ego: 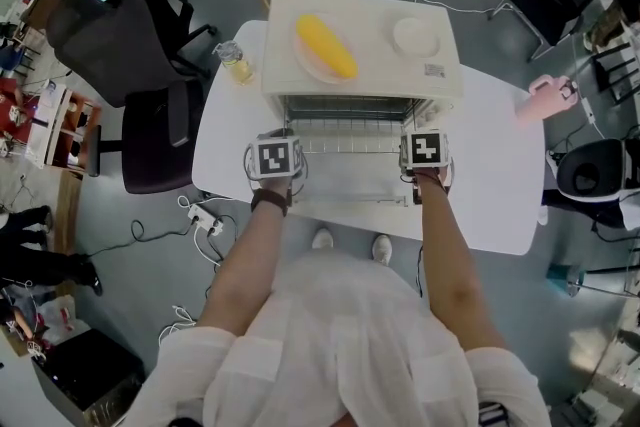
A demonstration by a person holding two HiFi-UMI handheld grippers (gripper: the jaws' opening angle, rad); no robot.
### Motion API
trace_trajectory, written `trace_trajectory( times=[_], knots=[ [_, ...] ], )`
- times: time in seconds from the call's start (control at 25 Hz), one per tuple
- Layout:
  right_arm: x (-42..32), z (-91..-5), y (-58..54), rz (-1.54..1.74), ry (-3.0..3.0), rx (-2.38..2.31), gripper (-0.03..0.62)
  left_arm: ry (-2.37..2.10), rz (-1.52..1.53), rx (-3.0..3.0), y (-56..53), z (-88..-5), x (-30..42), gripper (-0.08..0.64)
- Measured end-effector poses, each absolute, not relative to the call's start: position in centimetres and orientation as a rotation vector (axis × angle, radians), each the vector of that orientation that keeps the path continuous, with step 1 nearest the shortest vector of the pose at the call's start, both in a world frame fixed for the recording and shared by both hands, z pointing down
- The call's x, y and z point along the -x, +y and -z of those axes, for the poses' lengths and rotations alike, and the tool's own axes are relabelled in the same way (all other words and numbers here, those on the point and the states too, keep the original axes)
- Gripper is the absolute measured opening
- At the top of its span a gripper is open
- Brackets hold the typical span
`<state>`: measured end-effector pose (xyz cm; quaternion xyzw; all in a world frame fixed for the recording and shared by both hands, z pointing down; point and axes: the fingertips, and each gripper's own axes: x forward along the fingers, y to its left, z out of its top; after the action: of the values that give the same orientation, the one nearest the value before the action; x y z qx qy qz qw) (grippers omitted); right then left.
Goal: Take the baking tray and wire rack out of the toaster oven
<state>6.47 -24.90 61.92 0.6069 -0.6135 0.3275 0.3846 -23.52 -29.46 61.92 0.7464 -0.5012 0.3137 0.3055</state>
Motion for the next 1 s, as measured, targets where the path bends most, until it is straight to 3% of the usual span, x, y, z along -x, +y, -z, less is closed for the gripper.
trace_trajectory(
  times=[1.0],
  knots=[
    [-5.1, -60.9, -17.2, -0.779, -1.635, -1.66, 0.014, -1.346, -0.79, -2.011, -22.3, -61.3, 25.0, 0.012]
  ],
)
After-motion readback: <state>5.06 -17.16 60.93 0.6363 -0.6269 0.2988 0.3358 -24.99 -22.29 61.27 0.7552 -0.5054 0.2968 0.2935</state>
